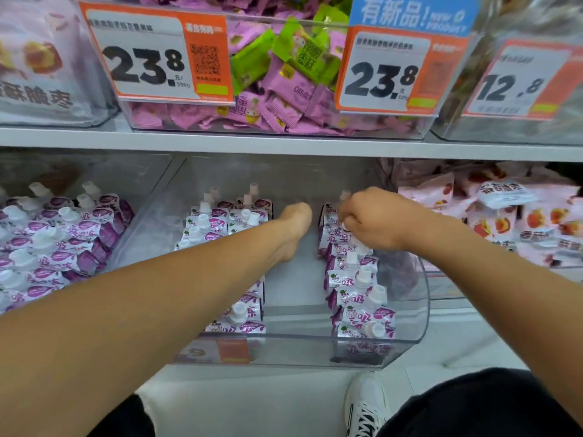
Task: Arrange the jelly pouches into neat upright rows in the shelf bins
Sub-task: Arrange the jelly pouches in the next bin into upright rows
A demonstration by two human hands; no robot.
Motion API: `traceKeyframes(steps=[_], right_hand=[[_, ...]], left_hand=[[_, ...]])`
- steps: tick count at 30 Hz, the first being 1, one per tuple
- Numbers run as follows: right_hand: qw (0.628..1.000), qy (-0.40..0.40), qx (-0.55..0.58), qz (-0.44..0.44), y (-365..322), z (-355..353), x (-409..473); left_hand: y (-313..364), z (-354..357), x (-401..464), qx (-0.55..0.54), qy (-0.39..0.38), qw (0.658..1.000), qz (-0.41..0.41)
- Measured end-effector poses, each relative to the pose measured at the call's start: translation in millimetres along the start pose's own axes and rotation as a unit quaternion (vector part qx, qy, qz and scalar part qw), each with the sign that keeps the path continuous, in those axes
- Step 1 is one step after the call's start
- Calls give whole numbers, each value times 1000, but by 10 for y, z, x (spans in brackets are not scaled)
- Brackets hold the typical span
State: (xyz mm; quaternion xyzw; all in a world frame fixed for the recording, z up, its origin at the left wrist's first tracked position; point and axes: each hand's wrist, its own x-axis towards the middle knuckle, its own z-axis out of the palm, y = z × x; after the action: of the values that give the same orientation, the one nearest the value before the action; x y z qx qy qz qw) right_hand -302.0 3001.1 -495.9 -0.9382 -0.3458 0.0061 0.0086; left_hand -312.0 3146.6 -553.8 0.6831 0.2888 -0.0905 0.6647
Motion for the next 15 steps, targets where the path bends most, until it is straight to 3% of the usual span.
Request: traceKeyframes(steps=[4, 12, 15], right_hand=[[995, 86, 30, 38, 90, 123, 74], [996, 73, 21, 42, 173, 197, 140], [996, 72, -1, 44, 150, 203, 109]], left_hand=[[69, 224, 9, -58, -51, 997, -31], [30, 347, -49, -68, -133, 987, -55], [-44, 328, -88, -39, -119, 992, -29]])
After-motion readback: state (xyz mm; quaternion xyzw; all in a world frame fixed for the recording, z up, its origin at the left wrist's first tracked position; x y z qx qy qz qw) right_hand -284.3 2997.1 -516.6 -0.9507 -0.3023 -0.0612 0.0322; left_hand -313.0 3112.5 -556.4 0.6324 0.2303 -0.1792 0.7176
